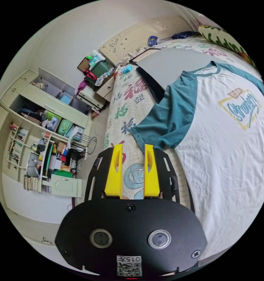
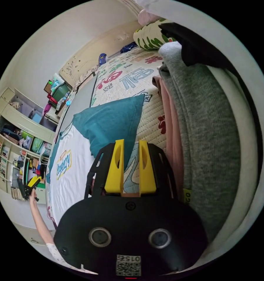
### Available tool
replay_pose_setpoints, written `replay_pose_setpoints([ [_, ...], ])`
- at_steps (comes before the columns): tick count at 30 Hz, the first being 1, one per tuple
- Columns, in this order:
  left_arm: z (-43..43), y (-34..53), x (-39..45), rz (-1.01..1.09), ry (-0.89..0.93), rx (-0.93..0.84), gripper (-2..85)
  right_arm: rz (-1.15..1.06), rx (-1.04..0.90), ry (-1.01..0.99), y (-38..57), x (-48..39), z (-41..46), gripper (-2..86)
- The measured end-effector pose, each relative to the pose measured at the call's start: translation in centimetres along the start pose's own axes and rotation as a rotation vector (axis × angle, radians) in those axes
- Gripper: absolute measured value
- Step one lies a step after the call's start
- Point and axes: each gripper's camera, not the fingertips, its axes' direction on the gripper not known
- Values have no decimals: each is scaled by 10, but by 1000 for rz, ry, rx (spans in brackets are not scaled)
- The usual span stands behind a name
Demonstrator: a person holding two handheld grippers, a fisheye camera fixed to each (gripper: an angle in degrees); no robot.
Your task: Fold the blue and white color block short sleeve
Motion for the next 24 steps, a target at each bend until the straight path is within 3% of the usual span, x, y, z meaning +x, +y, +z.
replay_pose_setpoints([
  [4,-123,-93,-9,-43,23,215,106,1,77,-89,14,9,-18,83],
  [8,-209,-222,109,100,294,382,110,-34,68,-266,28,18,-39,108],
  [14,-253,-414,381,352,659,382,113,-44,68,-298,51,20,-57,103],
  [17,-252,-499,466,349,754,291,113,-44,67,-306,59,24,-64,100],
  [24,-196,-561,524,405,654,207,104,-27,49,-313,75,35,-73,81],
])
